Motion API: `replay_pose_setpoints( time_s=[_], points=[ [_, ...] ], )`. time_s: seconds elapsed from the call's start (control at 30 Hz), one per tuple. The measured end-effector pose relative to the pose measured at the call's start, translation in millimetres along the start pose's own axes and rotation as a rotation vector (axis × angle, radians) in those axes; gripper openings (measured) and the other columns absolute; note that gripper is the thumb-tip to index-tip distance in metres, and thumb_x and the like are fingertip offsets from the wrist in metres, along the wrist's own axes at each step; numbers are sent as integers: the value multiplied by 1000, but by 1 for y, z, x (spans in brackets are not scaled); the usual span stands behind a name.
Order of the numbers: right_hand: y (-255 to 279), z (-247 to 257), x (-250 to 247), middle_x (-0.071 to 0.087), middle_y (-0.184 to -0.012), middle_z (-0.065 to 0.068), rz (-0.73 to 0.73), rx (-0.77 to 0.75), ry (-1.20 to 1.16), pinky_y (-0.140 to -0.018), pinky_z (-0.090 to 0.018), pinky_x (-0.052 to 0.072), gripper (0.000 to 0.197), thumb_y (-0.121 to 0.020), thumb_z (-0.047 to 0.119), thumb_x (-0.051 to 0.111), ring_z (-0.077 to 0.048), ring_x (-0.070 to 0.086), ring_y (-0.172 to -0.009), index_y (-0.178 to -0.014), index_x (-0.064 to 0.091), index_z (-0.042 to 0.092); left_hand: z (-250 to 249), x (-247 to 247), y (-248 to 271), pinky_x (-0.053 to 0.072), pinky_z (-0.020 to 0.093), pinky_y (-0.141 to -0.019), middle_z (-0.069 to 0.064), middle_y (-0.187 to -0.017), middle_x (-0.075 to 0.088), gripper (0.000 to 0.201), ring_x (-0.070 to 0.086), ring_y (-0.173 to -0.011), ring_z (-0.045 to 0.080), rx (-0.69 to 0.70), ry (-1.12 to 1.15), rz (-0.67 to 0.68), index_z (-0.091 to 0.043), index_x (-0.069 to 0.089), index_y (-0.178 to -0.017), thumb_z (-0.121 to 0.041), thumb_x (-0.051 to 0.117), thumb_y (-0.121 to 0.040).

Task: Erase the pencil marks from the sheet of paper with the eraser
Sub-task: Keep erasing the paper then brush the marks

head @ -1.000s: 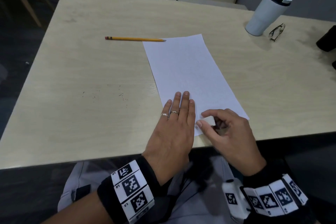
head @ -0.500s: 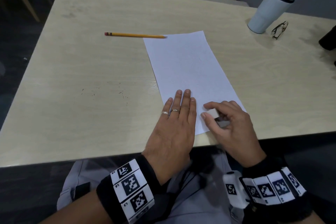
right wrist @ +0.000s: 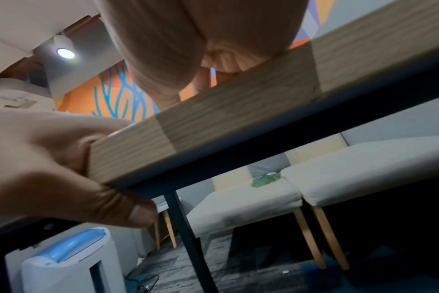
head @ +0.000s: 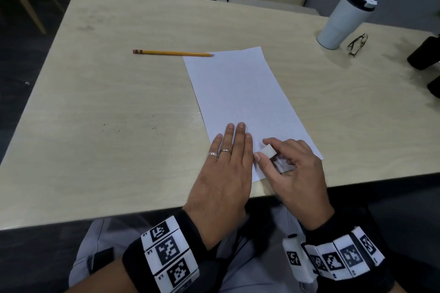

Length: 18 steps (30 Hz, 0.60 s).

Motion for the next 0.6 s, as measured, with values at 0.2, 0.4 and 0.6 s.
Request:
replay_pose_setpoints(
  time_s=[0.2, 0.4, 0.6],
  points=[
    [-5, -6, -7, 63, -80, 15, -33, -21, 8, -81, -27, 50, 20, -91, 24, 85, -16, 59, -86, -110, 81, 18, 1, 4, 0, -6, 58, -128, 35, -160, -36, 94, -29, -153, 50, 13, 21, 11, 11, -27, -154, -37, 20, -88],
    [-5, -7, -9, 67, -82, 16, -42, 11, -55, -82, -25, 51, 24, -92, 26, 84, -12, 61, -86, -114, 81, 17, 1, 1, 0, -6, 59, -128, 36, -159, -37, 97, -28, -152, 52, 2, -11, 7, 12, -28, -152, -38, 35, -99],
    [-15, -24, -25, 69, -84, 10, -41, -18, 13, -77, -38, 53, 20, -93, 27, 82, -15, 60, -83, -110, 81, 15, 3, 3, 0, -4, 60, -128, 37, -161, -32, 97, -24, -154, 52, -13, 16, -13, 13, -24, -154, -35, 41, -101]
  ],
)
Point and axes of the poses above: each hand's wrist, its own y-axis away from the middle knuckle, its own x-axis out of the palm, z = x × y, the point moved 10 cm from there along -y, towards the middle knuckle
